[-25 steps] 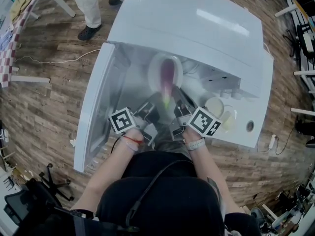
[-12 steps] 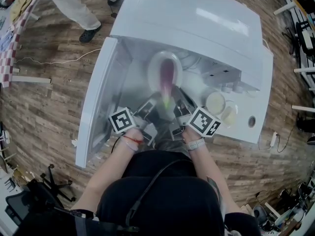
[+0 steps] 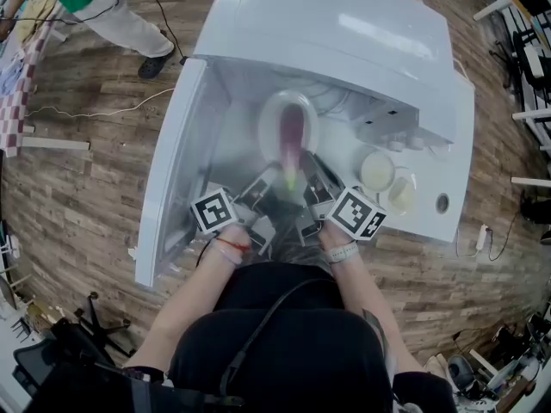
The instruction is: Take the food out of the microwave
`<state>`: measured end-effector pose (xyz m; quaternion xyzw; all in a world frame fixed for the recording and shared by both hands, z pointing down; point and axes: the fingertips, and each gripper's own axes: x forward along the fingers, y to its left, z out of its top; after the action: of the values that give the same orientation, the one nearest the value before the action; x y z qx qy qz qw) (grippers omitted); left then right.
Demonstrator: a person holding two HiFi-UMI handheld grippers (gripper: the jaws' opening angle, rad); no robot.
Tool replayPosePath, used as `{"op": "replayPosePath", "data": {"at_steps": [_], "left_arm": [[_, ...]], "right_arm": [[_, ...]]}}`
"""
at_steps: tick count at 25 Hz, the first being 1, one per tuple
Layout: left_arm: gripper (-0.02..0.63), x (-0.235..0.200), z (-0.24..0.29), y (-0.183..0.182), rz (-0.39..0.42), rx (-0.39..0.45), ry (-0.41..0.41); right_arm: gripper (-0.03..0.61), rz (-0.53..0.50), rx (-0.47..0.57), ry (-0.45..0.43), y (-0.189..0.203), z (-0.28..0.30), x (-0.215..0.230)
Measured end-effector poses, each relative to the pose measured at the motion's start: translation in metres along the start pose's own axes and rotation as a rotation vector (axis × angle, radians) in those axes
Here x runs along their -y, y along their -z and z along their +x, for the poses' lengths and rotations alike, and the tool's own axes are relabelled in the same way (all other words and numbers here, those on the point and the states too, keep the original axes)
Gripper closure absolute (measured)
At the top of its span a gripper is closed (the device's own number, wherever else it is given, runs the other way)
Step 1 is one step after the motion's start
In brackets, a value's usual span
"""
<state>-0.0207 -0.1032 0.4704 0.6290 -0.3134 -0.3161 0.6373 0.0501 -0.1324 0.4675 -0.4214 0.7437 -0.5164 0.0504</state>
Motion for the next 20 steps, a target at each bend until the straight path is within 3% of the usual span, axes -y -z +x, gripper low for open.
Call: {"op": "replayPosePath", "data": {"at_steps": [20], "left_arm": [[0.581,0.0,-0.024,0.017,0.001,-0.039,-0.004]], "right_arm": [[0.514,0.015,0.028,0.006,0.023,-0.022,-0.004]]}}
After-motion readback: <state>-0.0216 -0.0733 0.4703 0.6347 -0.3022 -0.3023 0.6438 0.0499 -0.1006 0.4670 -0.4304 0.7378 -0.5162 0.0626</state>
